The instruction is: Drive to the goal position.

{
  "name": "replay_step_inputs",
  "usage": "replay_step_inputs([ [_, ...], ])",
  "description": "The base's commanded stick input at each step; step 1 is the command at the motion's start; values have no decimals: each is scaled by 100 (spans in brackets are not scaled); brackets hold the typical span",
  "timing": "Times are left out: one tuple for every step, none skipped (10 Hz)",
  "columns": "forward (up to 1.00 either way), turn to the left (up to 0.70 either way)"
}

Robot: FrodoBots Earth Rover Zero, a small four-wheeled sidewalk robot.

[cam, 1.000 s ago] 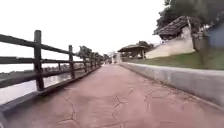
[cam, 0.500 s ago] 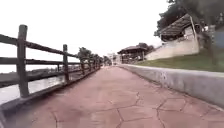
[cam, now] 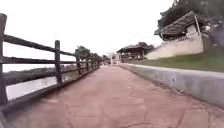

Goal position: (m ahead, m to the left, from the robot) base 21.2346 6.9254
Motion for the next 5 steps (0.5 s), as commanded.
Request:
replay_step_inputs([
  [100, 0],
  [100, 0],
  [100, 0],
  [100, 0],
  [100, 0],
])
